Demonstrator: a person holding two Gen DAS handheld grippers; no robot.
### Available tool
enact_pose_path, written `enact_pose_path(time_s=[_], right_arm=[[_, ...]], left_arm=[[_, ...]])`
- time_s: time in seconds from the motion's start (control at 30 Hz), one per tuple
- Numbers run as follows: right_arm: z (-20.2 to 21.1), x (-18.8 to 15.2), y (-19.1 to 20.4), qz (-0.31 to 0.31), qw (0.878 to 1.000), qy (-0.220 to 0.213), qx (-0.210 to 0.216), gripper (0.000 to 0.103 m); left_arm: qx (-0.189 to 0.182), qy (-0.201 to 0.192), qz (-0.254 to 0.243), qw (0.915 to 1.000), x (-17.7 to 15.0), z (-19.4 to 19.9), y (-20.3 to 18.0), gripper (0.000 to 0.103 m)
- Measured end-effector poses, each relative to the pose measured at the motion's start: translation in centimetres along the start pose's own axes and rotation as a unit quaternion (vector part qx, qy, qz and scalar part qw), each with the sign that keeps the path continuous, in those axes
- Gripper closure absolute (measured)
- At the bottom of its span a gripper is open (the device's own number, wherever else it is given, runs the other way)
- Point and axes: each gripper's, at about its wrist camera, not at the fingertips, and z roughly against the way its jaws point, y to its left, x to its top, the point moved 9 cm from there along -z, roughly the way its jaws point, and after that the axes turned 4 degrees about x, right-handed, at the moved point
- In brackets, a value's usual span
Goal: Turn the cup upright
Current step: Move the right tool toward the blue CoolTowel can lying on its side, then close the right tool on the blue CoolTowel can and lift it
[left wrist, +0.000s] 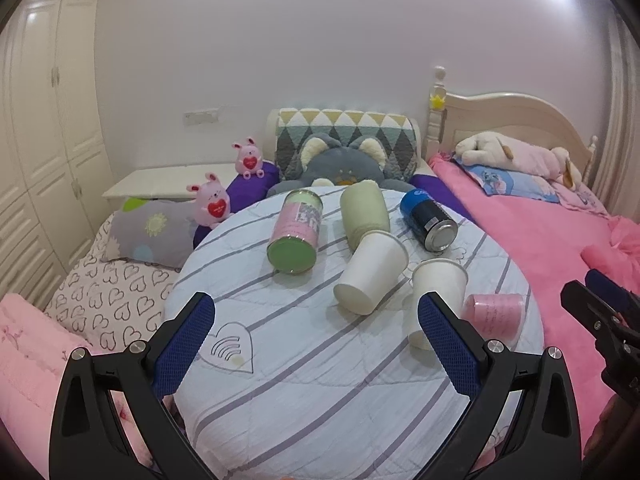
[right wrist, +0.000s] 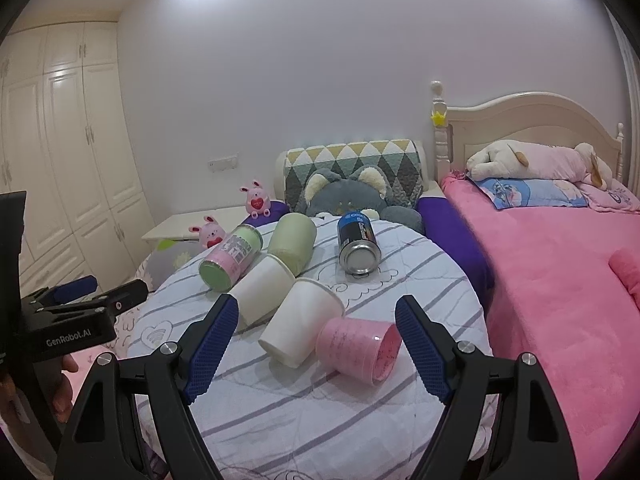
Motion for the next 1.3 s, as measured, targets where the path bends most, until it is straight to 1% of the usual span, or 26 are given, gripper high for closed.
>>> enact_pose_path(time_s=[0.23, 0.57, 0.87, 1.03, 1.13, 1.3], right_arm=[[-0.9, 0.4, -0.3, -0.001, 1.0, 0.002, 0.0, 0.021], [-2.6, 0.8, -0.8, -0.007, 1.0, 0.007, -0.005, 0.021], [-4.9, 1.0, -1.6, -0.018, 1.0, 0.02, -0.01, 0.021], [-6.2, 0.8, -2.1, -0.022, 0.999, 0.03, -0.012, 0.021], [-6.8, 0.7, -2.5, -0.026, 0.999, 0.032, -0.017, 0.021], [-7.1, 1.3, -3.6, -0.034, 0.999, 0.028, -0.025, 0.021]], left_arm=[[-0.003, 0.004, -0.018, 0.9998, 0.5, -1.2, -1.1, 0.0], [-0.017, 0.017, -0.026, 0.9994, 0.5, -3.9, -1.5, 0.0], [-0.042, 0.048, -0.047, 0.9969, 0.3, -7.8, -2.6, 0.0], [-0.039, 0.063, -0.056, 0.9957, 0.4, -10.1, -2.9, 0.0], [-0.044, 0.068, -0.052, 0.9953, 0.5, -10.8, -3.2, 0.0], [-0.064, 0.069, -0.055, 0.9941, 1.0, -10.9, -4.4, 0.0]])
